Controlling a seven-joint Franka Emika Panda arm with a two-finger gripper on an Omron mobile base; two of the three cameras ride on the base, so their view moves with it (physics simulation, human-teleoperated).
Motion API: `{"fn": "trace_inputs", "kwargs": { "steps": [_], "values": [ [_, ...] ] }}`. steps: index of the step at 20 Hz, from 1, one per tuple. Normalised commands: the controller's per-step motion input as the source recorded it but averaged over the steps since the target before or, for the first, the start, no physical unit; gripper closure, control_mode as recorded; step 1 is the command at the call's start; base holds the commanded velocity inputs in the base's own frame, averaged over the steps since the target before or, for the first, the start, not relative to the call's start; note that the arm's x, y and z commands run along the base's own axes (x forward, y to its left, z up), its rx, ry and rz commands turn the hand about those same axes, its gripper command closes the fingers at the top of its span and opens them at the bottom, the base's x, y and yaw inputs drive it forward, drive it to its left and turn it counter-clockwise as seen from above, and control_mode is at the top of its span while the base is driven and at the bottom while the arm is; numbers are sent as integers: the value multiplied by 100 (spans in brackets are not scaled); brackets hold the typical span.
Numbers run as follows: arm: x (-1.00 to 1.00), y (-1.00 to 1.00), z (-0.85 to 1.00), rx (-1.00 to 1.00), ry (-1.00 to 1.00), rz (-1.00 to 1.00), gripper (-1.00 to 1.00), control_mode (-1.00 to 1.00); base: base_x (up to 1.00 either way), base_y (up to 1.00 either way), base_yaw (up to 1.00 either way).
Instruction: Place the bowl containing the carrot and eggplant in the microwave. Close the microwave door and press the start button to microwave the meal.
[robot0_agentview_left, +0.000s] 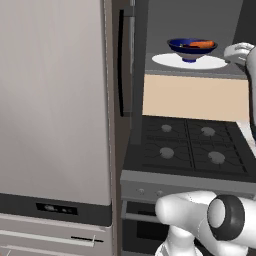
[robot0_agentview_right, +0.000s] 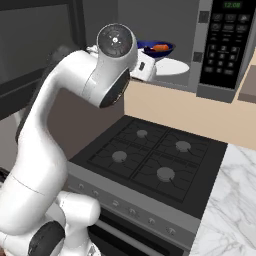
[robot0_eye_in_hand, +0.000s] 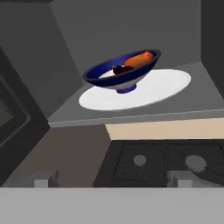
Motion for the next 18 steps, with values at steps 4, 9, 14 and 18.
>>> {"fn": "trace_inputs", "kwargs": {
  "steps": [4,9,14,18],
  "values": [
    [-100,47,-6,-50,0,38,-100,-100,0,0,0],
    [-93,70,-10,-53,0,28,-100,-100,0,0,0],
    [-68,58,-31,-43,-17,9,-100,-100,0,0,0],
    [-52,17,-23,-27,-23,0,-100,-100,0,0,0]
  ]
}}
